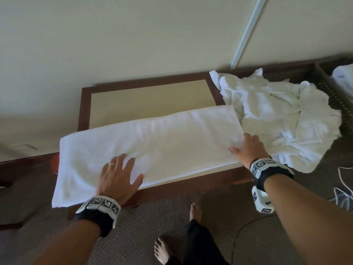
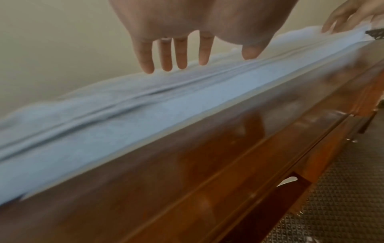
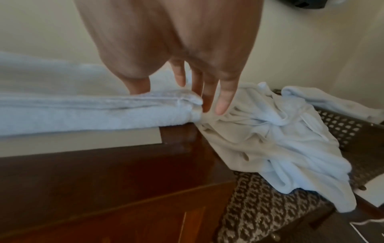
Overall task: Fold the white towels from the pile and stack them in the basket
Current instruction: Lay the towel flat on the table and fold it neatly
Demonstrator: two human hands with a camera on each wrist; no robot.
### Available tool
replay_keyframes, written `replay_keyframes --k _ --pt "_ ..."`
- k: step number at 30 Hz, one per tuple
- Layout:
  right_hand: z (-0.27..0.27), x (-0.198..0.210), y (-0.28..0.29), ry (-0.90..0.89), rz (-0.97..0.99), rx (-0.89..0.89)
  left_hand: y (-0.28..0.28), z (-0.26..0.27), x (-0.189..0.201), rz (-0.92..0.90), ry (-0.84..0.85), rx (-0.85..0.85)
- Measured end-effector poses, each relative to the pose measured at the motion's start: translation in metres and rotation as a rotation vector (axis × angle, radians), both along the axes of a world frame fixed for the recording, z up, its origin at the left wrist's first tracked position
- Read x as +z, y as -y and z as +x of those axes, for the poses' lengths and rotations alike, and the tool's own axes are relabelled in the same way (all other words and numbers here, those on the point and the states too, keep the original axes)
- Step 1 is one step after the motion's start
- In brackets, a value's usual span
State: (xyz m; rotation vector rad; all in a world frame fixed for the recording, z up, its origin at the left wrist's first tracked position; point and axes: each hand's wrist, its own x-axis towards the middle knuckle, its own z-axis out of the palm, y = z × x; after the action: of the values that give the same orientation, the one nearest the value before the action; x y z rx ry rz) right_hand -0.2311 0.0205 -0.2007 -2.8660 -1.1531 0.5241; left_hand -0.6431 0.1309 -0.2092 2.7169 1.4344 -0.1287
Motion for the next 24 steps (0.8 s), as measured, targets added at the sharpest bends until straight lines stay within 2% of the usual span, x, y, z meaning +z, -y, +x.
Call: replay_keyframes --k 5,12,15,22,24 --pt "0.027 -0.015 -0.008 -0.259 0.017 -0.136 0.007 0.027 -0.01 -0.022 0.065 0.084" --pt "0.062 0.007 -0.047 -0.309 0.038 -0.13 0.002 0.05 -0.01 -0.063 0.129 0.154" --pt "0.083 0.033 -0.085 -0.207 0.119 -0.029 -0.002 0.07 -0.01 -0.064 0.127 0.129" --pt "0.124 0.132 -0.169 0.056 0.61 0.041 -0.024 0.123 0.003 -0.119 0.107 0.118" --pt "0.125 0.155 -0.181 0.1 0.687 0.07 -0.032 0.127 0.003 -0.155 0.114 0.131"
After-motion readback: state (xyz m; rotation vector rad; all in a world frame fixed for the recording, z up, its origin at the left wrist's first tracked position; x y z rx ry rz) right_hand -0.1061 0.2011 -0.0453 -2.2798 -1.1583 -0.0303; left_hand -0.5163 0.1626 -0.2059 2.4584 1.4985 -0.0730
